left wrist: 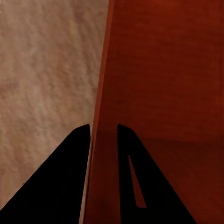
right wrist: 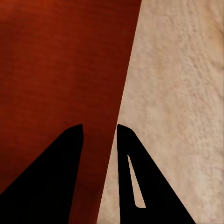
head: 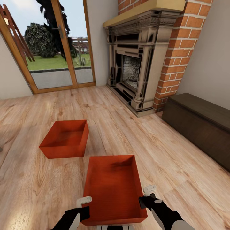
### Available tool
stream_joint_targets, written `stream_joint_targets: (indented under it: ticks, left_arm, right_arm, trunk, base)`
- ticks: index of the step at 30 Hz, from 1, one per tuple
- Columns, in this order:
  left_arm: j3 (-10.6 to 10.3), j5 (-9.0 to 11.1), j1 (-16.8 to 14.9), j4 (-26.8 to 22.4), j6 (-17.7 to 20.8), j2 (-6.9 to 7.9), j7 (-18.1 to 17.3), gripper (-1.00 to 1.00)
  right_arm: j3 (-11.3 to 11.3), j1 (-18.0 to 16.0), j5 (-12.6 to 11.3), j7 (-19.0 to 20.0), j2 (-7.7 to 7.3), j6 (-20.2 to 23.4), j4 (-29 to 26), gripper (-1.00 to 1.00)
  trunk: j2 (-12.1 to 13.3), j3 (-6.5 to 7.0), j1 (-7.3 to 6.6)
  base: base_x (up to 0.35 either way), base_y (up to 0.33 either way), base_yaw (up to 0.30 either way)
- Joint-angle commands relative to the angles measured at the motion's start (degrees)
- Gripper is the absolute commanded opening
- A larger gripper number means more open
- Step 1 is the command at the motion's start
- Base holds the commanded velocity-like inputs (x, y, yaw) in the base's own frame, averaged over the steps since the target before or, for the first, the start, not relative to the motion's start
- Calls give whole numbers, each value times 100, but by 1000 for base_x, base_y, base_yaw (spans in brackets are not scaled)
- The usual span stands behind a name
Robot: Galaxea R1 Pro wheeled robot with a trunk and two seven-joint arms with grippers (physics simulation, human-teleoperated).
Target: Move the two storage containers from the living room to the garage. In the garage, place one container on the floor and stack the other container on top of it (either order is fine).
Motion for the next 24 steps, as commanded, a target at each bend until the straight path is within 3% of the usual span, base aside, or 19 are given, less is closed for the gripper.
stream_joint_targets:
  ticks: [1, 8, 12, 24]
  left_arm:
    - [-22, 94, 33, 23, 27, -38, 58, -100]
    - [51, 46, 87, -41, -51, -67, 49, -100]
    - [20, 146, 89, 37, -93, -43, 53, -100]
    - [29, 127, 89, 39, -96, -67, 57, -100]
  right_arm:
    - [-30, 7, 43, 5, 34, 38, 8, -100]
    - [58, 7, 46, 5, 23, 33, 27, -100]
    - [58, 7, 54, 5, 35, 38, 32, -100]
    - [104, 7, 55, 5, 9, 38, 50, -100]
  trunk:
    - [-1, -7, 0]
    - [-1, -7, 0]
    - [5, 82, -10]
    - [21, 348, -41]
  base:
    - [0, 0, 0]
    - [0, 0, 0]
    - [0, 0, 0]
    - [0, 0, 0]
